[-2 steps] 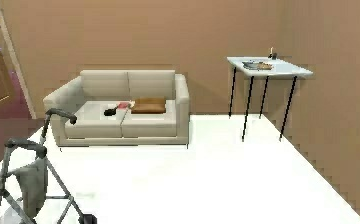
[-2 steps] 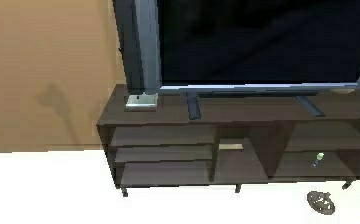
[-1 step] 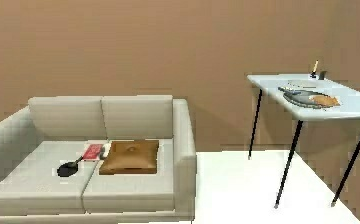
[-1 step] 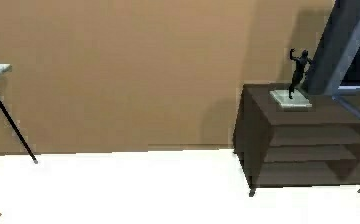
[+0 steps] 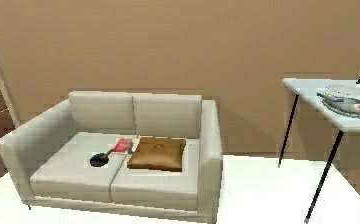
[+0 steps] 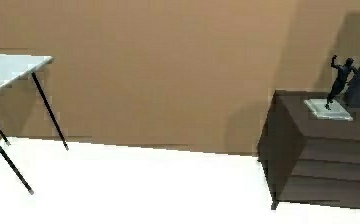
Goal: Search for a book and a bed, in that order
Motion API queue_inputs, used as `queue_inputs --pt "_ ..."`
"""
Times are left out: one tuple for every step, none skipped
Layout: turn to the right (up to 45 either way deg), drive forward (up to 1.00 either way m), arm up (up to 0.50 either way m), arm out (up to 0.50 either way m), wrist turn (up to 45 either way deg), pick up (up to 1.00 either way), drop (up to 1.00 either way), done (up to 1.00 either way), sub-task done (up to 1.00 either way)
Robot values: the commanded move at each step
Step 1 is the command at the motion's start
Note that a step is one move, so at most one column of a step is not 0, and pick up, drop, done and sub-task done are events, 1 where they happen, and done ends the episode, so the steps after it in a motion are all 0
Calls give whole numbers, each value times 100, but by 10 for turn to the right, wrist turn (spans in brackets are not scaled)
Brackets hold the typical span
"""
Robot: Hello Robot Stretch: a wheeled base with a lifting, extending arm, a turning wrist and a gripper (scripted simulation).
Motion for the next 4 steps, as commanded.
queue_inputs --pt "0 20 0 0 0 0 0 0 0" --pt "-240 0 0 0 0 0 0 0 0" --pt "0 55 0 0 0 0 0 0 0" --pt "0 0 0 0 0 0 0 0 100"
